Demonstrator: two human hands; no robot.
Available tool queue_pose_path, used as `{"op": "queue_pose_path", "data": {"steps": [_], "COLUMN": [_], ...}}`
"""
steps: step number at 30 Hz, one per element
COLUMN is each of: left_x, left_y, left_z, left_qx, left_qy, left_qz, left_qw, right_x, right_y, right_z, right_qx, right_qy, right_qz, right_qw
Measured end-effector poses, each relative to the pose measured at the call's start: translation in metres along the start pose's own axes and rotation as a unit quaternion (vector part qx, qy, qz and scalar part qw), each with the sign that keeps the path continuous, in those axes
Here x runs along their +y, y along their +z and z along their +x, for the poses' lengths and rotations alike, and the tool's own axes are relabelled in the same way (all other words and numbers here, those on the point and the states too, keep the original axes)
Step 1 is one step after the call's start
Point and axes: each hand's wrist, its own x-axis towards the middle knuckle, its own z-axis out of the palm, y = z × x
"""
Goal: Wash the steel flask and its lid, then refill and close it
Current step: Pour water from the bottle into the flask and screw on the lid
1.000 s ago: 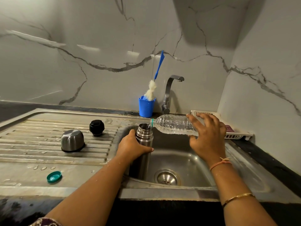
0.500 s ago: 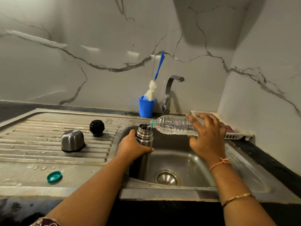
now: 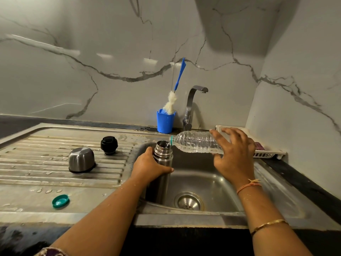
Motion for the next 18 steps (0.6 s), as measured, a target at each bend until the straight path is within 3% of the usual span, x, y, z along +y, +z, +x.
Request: {"op": "queue_pose_path", "data": {"steps": [18], "left_x": [0.0014], "left_y": [-0.0009], "left_z": [0.0002], "left_qx": [-0.004], "left_qy": [-0.001], "left_qz": [0.0], "left_qw": [1.0], "right_x": [0.0002], "right_y": [0.0], "right_z": [0.0004], "right_qx": [-0.005], "right_qy": [0.003], "right_qz": [0.003], "right_qw": [1.0]}}
